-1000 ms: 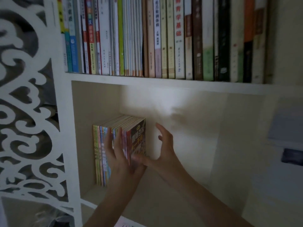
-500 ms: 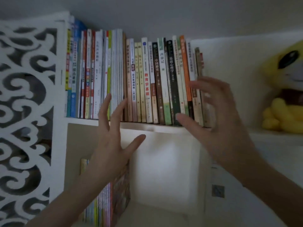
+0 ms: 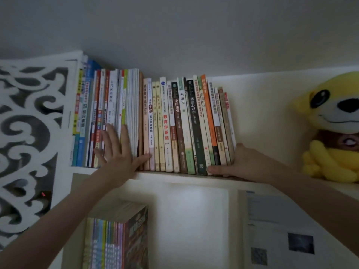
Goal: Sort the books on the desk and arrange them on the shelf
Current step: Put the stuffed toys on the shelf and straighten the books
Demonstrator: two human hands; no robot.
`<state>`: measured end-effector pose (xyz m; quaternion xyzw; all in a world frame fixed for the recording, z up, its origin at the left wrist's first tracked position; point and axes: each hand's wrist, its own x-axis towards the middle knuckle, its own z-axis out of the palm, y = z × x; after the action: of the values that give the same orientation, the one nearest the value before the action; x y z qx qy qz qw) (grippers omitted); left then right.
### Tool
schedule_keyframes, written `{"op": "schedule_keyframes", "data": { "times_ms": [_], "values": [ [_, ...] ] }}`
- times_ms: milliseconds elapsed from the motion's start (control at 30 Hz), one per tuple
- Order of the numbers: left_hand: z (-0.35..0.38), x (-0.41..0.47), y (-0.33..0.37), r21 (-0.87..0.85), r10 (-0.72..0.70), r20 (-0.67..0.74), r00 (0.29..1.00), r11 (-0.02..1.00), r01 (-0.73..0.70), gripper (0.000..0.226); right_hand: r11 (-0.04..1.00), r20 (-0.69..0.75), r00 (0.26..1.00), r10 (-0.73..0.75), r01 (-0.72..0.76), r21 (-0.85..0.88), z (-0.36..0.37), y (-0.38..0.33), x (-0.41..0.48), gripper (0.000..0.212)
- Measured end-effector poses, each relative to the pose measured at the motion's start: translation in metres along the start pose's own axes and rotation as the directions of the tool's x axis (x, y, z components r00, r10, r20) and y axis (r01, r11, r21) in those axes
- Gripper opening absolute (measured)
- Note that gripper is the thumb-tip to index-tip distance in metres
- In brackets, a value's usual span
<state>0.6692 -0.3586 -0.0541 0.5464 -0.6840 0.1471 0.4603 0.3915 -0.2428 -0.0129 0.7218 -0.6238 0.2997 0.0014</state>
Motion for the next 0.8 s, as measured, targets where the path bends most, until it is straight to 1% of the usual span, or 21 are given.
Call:
{"op": "schedule_keyframes", "data": {
  "times_ms": [33,67,100,133,167,233,300,367,433,467,500,533,567,600,667,700,800],
  "values": [
    [0.001,0.001,-0.001,0.002,0.019,-0.025,1.000,1.000,-0.019,0.106,1.000,-0.001,1.000,-0.001,0.001,-0.012,0.001,0.002,0.002,0.069],
    [0.003,0.002,-0.002,0.025,0.049,-0.045,0.998,0.999,-0.048,0.110,1.000,-0.012,1.000,-0.002,0.002,-0.012,0.001,0.004,0.001,0.066],
    [0.003,0.004,-0.005,0.072,0.064,-0.039,0.997,0.996,-0.061,0.113,1.000,-0.038,0.999,-0.004,0.004,-0.003,0.004,0.007,0.004,0.078],
    [0.003,0.007,-0.007,0.109,0.049,-0.018,0.999,0.993,-0.046,0.112,1.000,-0.073,0.997,0.011,-0.010,0.011,0.006,0.010,0.007,0.092],
    [-0.001,0.008,-0.005,0.121,0.013,0.022,1.000,0.993,-0.015,0.107,0.999,-0.100,0.995,0.030,-0.028,0.023,0.009,0.014,0.009,0.102],
    [-0.009,0.006,0.004,0.112,-0.050,0.105,0.993,0.993,0.038,0.100,0.999,-0.119,0.992,0.041,-0.038,0.035,0.013,0.015,0.009,0.106],
    [-0.013,0.004,0.008,0.110,-0.051,0.126,0.991,0.993,0.037,0.102,0.998,-0.121,0.992,0.043,-0.039,0.039,0.014,0.016,0.008,0.106],
    [-0.012,-0.001,0.004,0.079,-0.015,0.102,0.995,0.997,0.006,0.107,0.999,-0.084,0.996,0.020,-0.016,0.046,0.010,0.016,0.009,0.110],
    [-0.014,-0.008,0.005,0.097,0.046,0.072,0.996,0.994,-0.053,0.117,0.998,-0.002,0.999,-0.038,0.038,0.058,0.005,0.020,0.011,0.120],
    [-0.015,-0.009,0.008,0.088,0.082,0.081,0.993,0.992,-0.089,0.124,0.995,0.042,0.996,-0.073,0.070,0.064,0.002,0.023,0.011,0.117],
    [-0.019,-0.010,0.017,0.045,0.109,0.107,0.988,0.992,-0.114,0.128,0.991,0.081,0.991,-0.111,0.104,0.080,-0.002,0.024,0.010,0.105],
    [-0.021,-0.010,0.026,-0.024,0.131,0.126,0.983,0.991,-0.129,0.129,0.987,0.108,0.985,-0.136,0.124,0.105,-0.008,0.024,0.008,0.087],
    [-0.025,-0.009,0.037,-0.052,0.157,0.146,0.977,0.987,-0.151,0.131,0.983,0.120,0.982,-0.148,0.133,0.124,-0.012,0.022,0.006,0.070],
    [-0.026,-0.006,0.046,-0.029,0.191,0.145,0.971,0.982,-0.189,0.136,0.981,0.114,0.980,-0.161,0.146,0.130,-0.015,0.023,0.007,0.060],
    [-0.025,0.000,0.055,0.035,0.233,0.193,0.953,0.969,-0.244,0.145,0.978,0.085,0.981,-0.173,0.161,0.130,-0.014,0.027,0.008,0.057],
    [-0.025,0.002,0.057,0.036,0.228,0.222,0.948,0.970,-0.242,0.146,0.980,0.059,0.985,-0.165,0.157,0.120,-0.012,0.027,0.008,0.056],
    [-0.024,0.003,0.056,0.036,0.225,0.236,0.945,0.970,-0.240,0.142,0.984,-0.024,0.989,-0.146,0.147,0.098,-0.008,0.031,0.012,0.054]
  ]
}}
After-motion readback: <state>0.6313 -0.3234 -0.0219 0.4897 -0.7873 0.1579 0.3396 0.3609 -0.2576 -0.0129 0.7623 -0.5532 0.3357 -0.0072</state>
